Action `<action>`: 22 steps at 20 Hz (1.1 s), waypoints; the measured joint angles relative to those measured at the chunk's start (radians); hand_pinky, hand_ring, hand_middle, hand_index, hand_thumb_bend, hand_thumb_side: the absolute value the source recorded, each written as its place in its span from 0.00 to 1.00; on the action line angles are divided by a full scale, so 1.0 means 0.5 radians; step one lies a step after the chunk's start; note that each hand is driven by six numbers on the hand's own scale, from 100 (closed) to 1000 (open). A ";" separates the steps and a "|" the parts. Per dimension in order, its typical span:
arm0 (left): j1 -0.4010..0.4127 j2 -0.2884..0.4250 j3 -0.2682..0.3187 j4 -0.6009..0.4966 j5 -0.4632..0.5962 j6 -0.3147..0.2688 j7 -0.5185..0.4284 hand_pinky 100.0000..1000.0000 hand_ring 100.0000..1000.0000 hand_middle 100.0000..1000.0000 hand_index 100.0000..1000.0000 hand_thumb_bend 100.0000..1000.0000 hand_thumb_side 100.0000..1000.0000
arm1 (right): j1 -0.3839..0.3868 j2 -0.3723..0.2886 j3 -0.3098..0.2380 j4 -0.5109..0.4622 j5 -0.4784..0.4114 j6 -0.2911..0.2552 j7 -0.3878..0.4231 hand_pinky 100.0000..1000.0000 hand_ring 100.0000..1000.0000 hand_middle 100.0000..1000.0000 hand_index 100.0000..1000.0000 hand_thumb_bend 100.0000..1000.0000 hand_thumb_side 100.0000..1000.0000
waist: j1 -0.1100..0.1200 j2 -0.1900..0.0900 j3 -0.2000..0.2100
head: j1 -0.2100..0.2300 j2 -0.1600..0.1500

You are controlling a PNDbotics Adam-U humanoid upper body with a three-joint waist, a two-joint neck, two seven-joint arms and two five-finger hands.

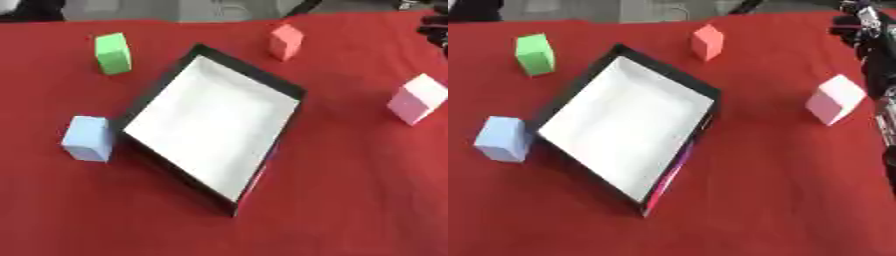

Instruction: Pick up objects on the table and place them in the box.

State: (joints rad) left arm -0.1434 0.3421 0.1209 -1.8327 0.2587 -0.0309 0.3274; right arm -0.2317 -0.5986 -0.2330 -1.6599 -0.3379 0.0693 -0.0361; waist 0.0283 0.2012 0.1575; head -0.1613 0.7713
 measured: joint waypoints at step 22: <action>0.025 0.039 0.000 0.001 -0.011 0.000 0.000 0.90 0.60 0.69 0.81 0.08 0.74 | -0.068 -1.024 0.270 0.013 0.371 -0.254 0.629 0.93 0.86 0.80 0.85 0.00 0.52 | -0.001 0.000 -0.071 | -0.016 0.000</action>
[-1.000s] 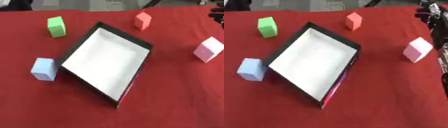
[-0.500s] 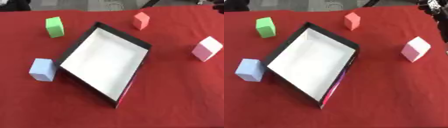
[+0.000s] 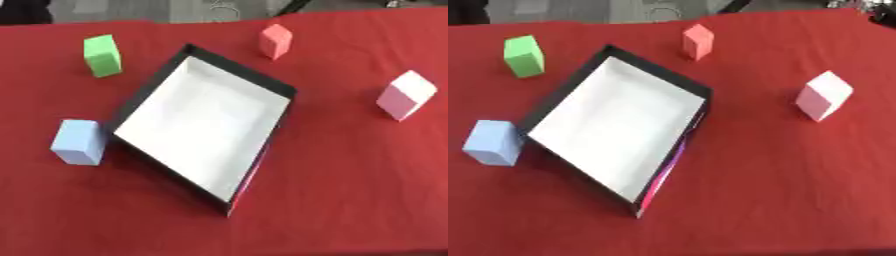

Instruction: Pick up objects on the table and place them in the box.

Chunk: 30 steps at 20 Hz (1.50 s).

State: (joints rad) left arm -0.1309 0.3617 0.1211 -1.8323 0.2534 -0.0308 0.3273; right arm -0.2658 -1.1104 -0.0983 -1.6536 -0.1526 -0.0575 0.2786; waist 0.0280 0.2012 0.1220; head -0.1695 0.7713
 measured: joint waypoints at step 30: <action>0.002 0.017 -0.026 0.003 0.000 0.011 -0.019 0.90 0.60 0.69 0.80 0.07 0.74 | 0.072 -0.394 0.269 -0.011 0.589 -0.563 0.765 0.95 0.91 0.85 0.89 0.34 0.00 | 0.013 0.000 -0.025 | 0.001 0.000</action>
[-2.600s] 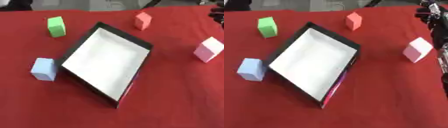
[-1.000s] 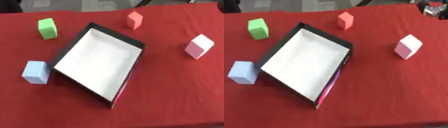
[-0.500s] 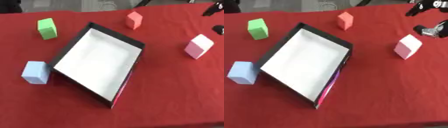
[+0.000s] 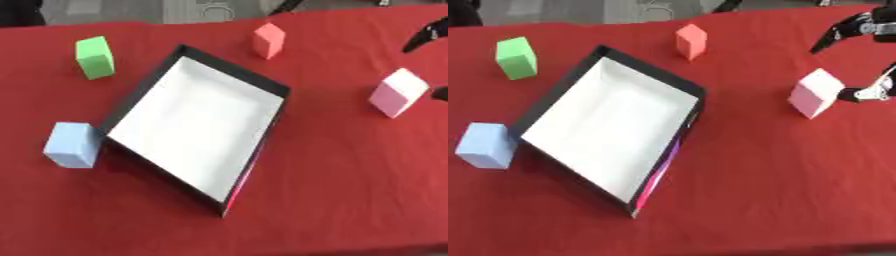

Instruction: Pick up objects on the table and place them in the box.

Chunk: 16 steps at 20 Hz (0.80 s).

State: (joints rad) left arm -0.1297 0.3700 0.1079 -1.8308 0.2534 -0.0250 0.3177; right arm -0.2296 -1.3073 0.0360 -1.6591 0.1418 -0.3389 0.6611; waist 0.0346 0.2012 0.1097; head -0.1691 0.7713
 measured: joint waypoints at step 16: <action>-0.004 0.000 -0.013 0.004 0.000 0.007 -0.009 0.89 0.60 0.69 0.80 0.07 0.75 | -0.069 0.000 0.041 0.058 0.097 -0.052 0.042 0.95 0.91 0.86 0.89 0.36 0.03 | 0.009 0.002 0.005 | -0.019 0.000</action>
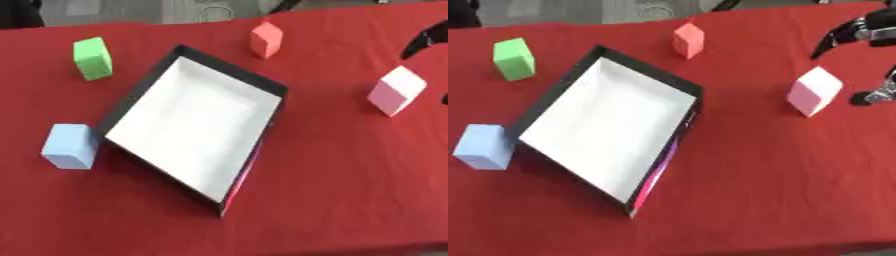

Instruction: Pick up objects on the table and place them in the box.

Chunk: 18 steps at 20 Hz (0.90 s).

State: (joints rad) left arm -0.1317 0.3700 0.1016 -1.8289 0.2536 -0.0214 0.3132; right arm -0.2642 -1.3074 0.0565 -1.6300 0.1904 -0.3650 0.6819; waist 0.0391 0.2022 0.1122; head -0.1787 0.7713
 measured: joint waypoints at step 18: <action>-0.002 -0.003 -0.013 0.007 0.010 0.009 -0.009 0.89 0.60 0.69 0.80 0.06 0.76 | -0.178 0.114 0.185 0.246 0.120 0.001 0.028 0.94 0.91 0.85 0.90 0.37 0.08 | 0.035 0.017 0.028 | -0.050 0.000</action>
State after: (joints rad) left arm -0.1328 0.3685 0.0950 -1.8254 0.2587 -0.0171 0.3086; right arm -0.3533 -1.2503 0.1488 -1.5068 0.2501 -0.3645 0.6958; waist 0.0565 0.2106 0.1261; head -0.2039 0.7713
